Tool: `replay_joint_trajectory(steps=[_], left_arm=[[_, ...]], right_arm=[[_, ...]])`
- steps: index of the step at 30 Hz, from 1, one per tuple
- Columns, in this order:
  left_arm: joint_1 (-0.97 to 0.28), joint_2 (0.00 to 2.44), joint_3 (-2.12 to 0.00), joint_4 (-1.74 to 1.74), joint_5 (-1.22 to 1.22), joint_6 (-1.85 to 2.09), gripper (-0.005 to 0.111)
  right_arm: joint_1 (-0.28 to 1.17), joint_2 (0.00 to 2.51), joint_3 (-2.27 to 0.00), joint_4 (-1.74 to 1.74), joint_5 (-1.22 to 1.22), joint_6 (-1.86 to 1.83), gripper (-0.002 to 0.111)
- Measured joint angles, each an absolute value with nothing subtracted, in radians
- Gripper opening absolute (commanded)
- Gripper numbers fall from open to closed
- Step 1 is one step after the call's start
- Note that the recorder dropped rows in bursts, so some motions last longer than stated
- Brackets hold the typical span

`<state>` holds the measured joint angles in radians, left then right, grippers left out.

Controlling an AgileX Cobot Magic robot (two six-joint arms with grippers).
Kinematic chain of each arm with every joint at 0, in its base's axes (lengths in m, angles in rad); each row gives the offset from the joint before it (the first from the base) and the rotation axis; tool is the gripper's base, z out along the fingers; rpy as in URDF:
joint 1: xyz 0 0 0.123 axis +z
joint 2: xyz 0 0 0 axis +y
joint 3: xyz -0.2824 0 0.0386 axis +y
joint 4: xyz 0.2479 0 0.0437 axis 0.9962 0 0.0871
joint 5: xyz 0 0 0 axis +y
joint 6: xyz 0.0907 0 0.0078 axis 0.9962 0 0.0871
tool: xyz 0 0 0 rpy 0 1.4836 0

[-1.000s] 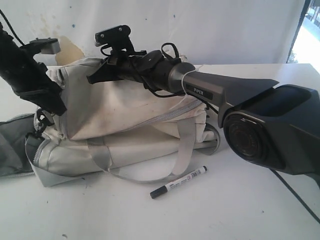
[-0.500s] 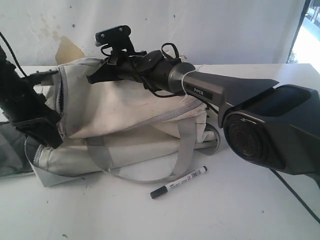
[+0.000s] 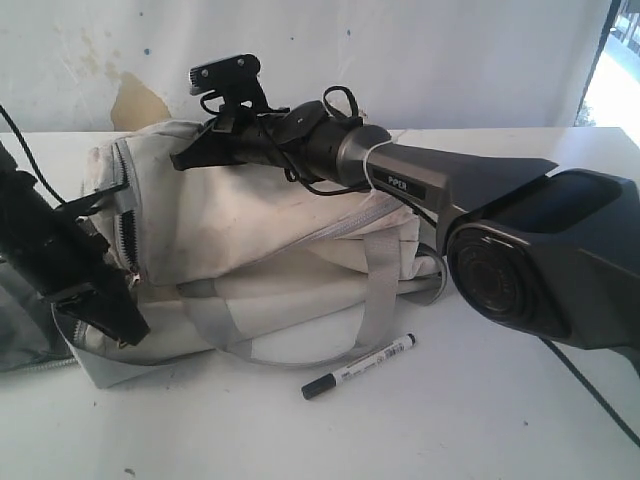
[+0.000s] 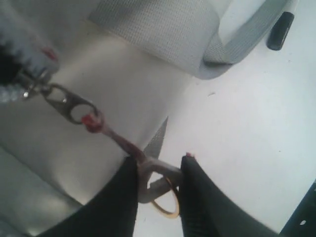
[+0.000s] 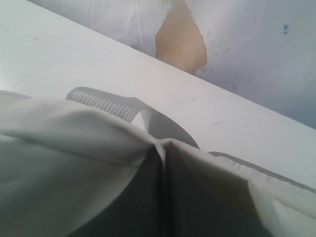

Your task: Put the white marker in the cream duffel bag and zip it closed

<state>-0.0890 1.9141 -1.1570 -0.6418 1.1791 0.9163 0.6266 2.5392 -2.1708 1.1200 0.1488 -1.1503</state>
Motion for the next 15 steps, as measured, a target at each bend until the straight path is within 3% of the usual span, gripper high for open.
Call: replay_joint_trajectory(steps=[2,8,10,15], left_arm=[[-0.089,1.908,-1.156,-0.654,1.175,0.916,0.003],[-0.089,1.895,-1.161,-0.677,1.158,0.893,0.069],[-0.089,1.880,-1.187,-0.658,1.158,0.856,0.075],[-0.089,1.855,-1.244,-0.561,1.159,0.744,0.075]], right_arm=[[0.627,2.539,-2.171,1.120,0.149,-1.150,0.004],[0.619,2.509,-2.171,1.122,0.181,-1.047,0.053],[0.619,2.489,-2.171,1.123,0.221,-0.986,0.053],[0.619,2.466,-2.171,1.083,0.350,-0.910,0.051]])
